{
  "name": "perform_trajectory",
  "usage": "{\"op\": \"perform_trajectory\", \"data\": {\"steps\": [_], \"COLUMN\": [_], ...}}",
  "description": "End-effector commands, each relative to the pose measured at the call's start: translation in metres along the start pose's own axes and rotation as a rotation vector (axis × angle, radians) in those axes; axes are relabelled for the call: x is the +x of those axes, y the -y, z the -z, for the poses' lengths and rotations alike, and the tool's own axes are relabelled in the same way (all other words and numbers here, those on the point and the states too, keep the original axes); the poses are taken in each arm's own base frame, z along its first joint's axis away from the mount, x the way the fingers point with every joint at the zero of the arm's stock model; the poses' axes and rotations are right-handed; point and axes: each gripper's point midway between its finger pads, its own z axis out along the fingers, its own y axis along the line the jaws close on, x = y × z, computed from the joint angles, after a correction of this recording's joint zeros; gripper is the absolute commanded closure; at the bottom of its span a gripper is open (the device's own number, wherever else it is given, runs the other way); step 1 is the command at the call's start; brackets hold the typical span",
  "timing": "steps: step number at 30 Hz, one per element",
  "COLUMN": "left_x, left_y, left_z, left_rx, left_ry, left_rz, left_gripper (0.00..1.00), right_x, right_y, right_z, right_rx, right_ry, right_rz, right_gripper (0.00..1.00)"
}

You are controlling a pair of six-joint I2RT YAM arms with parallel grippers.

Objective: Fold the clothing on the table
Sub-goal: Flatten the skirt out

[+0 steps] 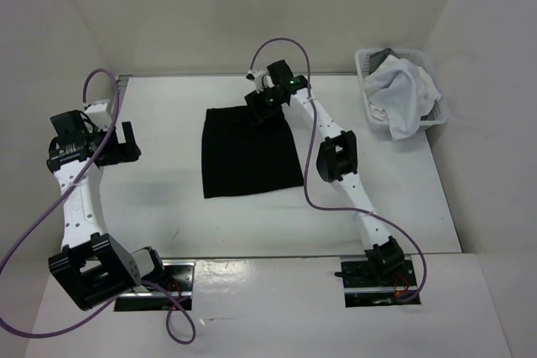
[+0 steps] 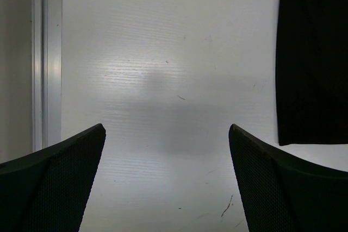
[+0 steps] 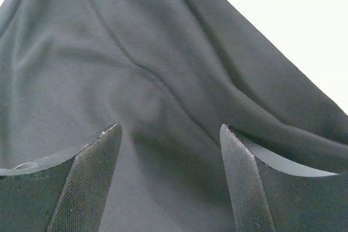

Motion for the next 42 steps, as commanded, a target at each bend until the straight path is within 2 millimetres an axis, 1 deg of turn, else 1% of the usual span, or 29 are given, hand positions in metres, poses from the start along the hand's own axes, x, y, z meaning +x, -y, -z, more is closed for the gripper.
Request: {"op": "perform_trajectory", "data": {"steps": [1, 5, 7, 8, 10, 13, 15, 16, 18, 19, 20, 21, 22, 23, 24, 25, 26, 27, 28, 30, 31, 32, 34, 35, 37, 38, 39, 40, 42], "left_x": [0.003, 0.003, 0.003, 0.003, 0.008, 0.007, 0.007, 0.007, 0.007, 0.007, 0.007, 0.007, 0.007, 0.002, 0.004, 0.001, -0.007, -0.011, -0.015, -0.026, -0.027, -0.028, -0.034, -0.03, -0.04, -0.035, -0.036, -0.04, -0.047], "left_y": [0.001, 0.001, 0.001, 0.001, 0.001, 0.002, 0.002, 0.002, 0.004, 0.004, 0.004, 0.004, 0.004, 0.005, 0.006, 0.005, 0.01, 0.014, 0.028, 0.039, 0.048, 0.066, 0.085, 0.103, 0.12, 0.13, 0.144, 0.159, 0.171], "left_z": [-0.002, -0.002, -0.002, -0.002, -0.006, -0.006, -0.006, -0.006, -0.006, -0.006, -0.006, -0.006, -0.006, -0.004, -0.004, -0.002, -0.001, 0.0, -0.001, -0.008, -0.012, -0.027, -0.039, -0.056, -0.068, -0.082, -0.087, -0.098, -0.108], "left_rx": [0.024, 0.024, 0.024, 0.024, 0.028, 0.037, 0.037, 0.037, 0.046, 0.046, 0.046, 0.046, 0.046, 0.053, 0.055, 0.053, 0.062, 0.062, 0.086, 0.093, 0.106, 0.143, 0.18, 0.221, 0.252, 0.281, 0.307, 0.337, 0.362], "left_ry": [-0.004, -0.004, -0.004, -0.004, -0.021, -0.019, -0.019, -0.019, -0.017, -0.017, -0.017, -0.017, -0.017, -0.005, -0.014, -0.005, 0.009, 0.014, 0.017, 0.015, 0.005, -0.013, -0.027, -0.064, -0.054, -0.085, -0.084, -0.081, -0.067], "left_rz": [-0.008, -0.008, -0.008, -0.008, -0.002, -0.002, -0.002, -0.002, -0.002, -0.002, -0.002, -0.002, -0.002, -0.005, -0.002, -0.005, -0.024, -0.043, -0.08, -0.116, -0.138, -0.183, -0.217, -0.248, -0.273, -0.271, -0.298, -0.307, -0.311], "left_gripper": [0.0, 0.0, 0.0, 0.0, 0.0, 0.0, 0.0, 0.0, 0.0, 0.0, 0.0, 0.0, 0.0, 0.0, 0.0, 0.0, 0.0, 0.0, 0.0, 0.0, 0.0, 0.0, 0.0, 0.0, 0.0, 0.0, 0.0, 0.0, 0.0], "right_x": [0.002, -0.002, 0.003, 0.001, 0.009, 0.017, 0.019, 0.018, 0.0, -0.01, -0.019, -0.039, -0.053, -0.064, -0.081, -0.085, -0.091, -0.094, -0.097, -0.095, -0.086, -0.084, -0.073, -0.067, -0.053, -0.047, -0.045, -0.035, -0.018], "right_y": [0.032, 0.057, 0.068, 0.076, 0.083, 0.088, 0.084, 0.085, 0.082, 0.066, 0.058, 0.044, 0.032, 0.012, -0.004, -0.015, -0.034, -0.041, -0.05, -0.058, -0.055, -0.051, -0.043, -0.04, -0.032, -0.029, -0.028, -0.021, -0.016], "right_z": [0.01, 0.029, 0.033, 0.041, 0.042, 0.04, 0.038, 0.041, 0.055, 0.054, 0.06, 0.076, 0.082, 0.084, 0.097, 0.098, 0.097, 0.097, 0.099, 0.095, 0.089, 0.086, 0.083, 0.079, 0.072, 0.07, 0.072, 0.066, 0.057], "right_rx": [0.058, 0.092, 0.112, 0.135, 0.147, 0.169, 0.176, 0.188, 0.232, 0.22, 0.227, 0.227, 0.223, 0.217, 0.212, 0.2, 0.189, 0.182, 0.174, 0.186, 0.193, 0.203, 0.236, 0.245, 0.271, 0.28, 0.29, 0.311, 0.316], "right_ry": [0.014, 0.042, 0.036, 0.044, 0.026, 0.003, -0.016, -0.018, 0.008, 0.02, 0.035, 0.074, 0.103, 0.12, 0.158, 0.161, 0.169, 0.174, 0.177, 0.161, 0.135, 0.13, 0.093, 0.076, 0.031, 0.015, 0.006, -0.019, -0.064], "right_rz": [-0.013, -0.036, -0.054, -0.059, -0.077, -0.088, -0.077, -0.077, -0.05, -0.036, -0.03, -0.002, 0.007, 0.019, 0.049, 0.052, 0.077, 0.087, 0.098, 0.106, 0.095, 0.093, 0.09, 0.084, 0.078, 0.073, 0.08, 0.073, 0.071], "right_gripper": [0.22, 0.22, 0.22, 0.22, 0.22, 0.22, 0.22, 0.22, 0.22, 0.22, 0.22, 0.21, 0.21, 0.2, 0.2, 0.2, 0.2, 0.19, 0.18, 0.18, 0.18, 0.18, 0.18, 0.18, 0.18, 0.18, 0.18, 0.18, 0.18]}}
